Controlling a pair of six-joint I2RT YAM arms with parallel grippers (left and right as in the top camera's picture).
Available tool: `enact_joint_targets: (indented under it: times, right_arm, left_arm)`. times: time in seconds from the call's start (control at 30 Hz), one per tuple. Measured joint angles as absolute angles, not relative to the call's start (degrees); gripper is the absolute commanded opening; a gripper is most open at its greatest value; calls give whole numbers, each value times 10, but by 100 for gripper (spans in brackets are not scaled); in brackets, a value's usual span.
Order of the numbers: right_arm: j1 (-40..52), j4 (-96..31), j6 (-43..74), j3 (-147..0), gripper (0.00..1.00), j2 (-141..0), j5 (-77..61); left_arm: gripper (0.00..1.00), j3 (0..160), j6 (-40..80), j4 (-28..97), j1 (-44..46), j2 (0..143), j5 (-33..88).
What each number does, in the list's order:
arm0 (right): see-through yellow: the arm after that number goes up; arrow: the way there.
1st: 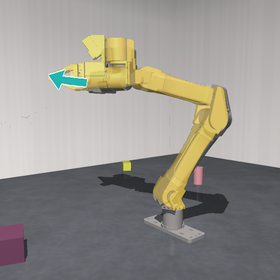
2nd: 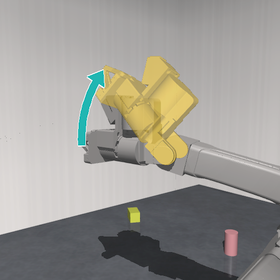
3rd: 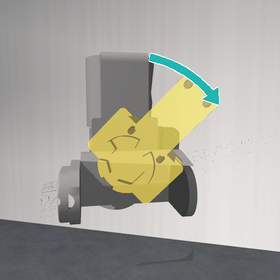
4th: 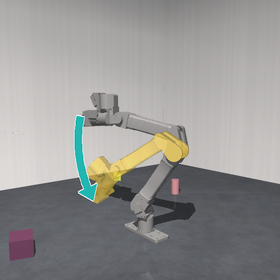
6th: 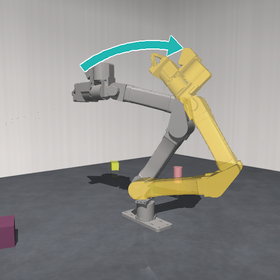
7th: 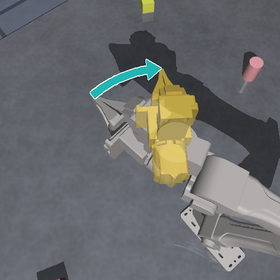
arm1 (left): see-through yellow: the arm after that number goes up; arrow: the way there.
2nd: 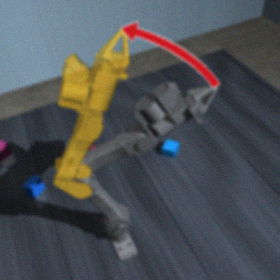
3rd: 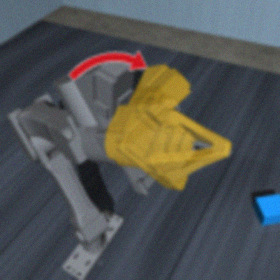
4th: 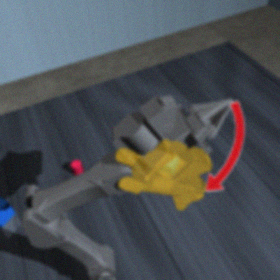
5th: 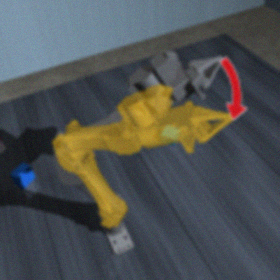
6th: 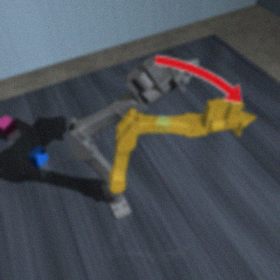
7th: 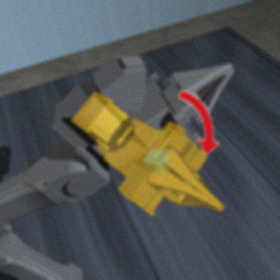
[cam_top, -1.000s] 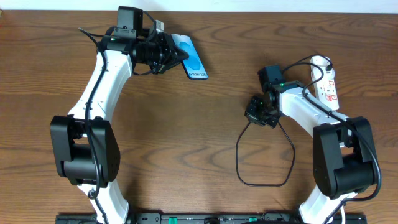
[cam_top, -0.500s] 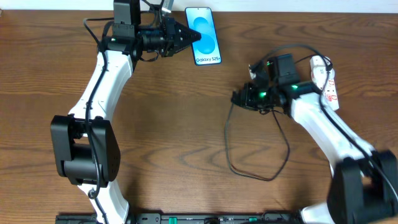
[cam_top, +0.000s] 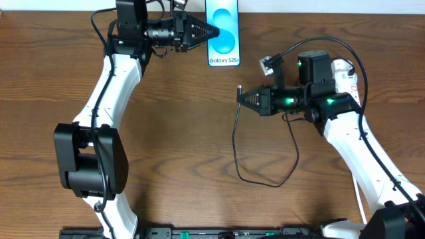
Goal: Plug charger to phone and switch on socket
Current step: 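Raise the phone upright with the left gripper and bring the cable toward it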
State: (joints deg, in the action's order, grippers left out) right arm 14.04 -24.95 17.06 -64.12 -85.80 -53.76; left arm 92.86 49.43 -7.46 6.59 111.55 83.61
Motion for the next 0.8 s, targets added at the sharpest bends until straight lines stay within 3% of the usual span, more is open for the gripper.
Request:
enact_joint_targets:
  times: [0.57, 0.8]
  right_arm:
    - [164, -131, 222, -641, 1, -858, -613]
    - [164, -83, 279, -641, 1, -858, -617]
  left_arm:
    - [7, 929, 526, -80, 93, 1115, 856]
    - [7, 928, 588, -172, 92, 1115, 852]
